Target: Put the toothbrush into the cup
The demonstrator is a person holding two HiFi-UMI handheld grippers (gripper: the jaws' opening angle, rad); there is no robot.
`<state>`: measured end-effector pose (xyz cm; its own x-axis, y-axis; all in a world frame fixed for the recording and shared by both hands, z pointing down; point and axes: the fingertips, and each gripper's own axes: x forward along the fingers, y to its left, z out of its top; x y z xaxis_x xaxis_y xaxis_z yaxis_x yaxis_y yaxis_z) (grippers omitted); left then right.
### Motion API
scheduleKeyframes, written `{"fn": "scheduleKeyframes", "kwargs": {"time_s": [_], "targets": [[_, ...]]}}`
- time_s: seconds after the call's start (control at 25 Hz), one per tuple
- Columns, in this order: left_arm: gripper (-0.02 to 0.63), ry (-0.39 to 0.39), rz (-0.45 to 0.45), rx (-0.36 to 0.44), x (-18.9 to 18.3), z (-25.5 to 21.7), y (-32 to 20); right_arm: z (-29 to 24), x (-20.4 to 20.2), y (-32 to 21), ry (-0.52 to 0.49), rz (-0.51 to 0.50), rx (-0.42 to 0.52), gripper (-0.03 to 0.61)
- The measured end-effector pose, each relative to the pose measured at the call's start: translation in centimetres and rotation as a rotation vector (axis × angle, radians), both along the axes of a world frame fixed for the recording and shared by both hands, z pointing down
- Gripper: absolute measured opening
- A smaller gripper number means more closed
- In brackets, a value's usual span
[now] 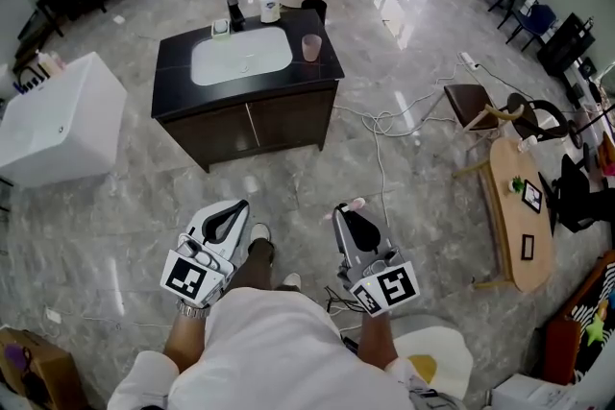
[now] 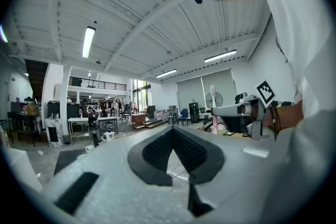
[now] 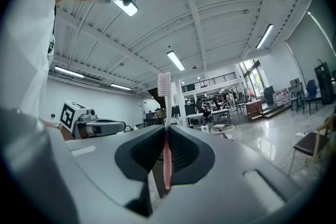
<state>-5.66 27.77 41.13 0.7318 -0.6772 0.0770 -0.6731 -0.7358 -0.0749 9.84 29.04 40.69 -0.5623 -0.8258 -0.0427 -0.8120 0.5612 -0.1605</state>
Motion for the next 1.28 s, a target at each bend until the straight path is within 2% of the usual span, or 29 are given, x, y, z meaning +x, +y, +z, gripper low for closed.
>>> {"fn": "scheduleKeyframes", "kwargs": {"time_s": [0.16, 0.32, 0.6, 0.88, 1.28], "targets": [[0.0, -0.004, 0.018, 0.024, 0.9, -0.6, -1.1, -0.3, 0.3, -1.0, 0.001, 0.0, 0.013, 0.037], [-0.001, 0.023, 0.029, 0.043, 1.9, -1.0, -2.8, -0.4, 0.9, -2.5, 0.007, 0.007, 0.026, 0.037], [0.0, 0.032, 0.054, 0.032, 2.3, 0.4, -8.6, 0.4, 0.5, -7.9, 0.027, 0.013, 0.02, 0.037], [0.0, 0.08, 0.068, 0.026, 1.1, 0.2, -20.0, 1.0, -1.4, -18.8, 0.047, 0.025, -0.013, 0.037], [-0.001, 0.072, 0.08, 0.009, -1.7, -0.2, -37.3, 0.4, -4.3, -36.0, 0.052, 0.039, -0.064, 0.037]]}}
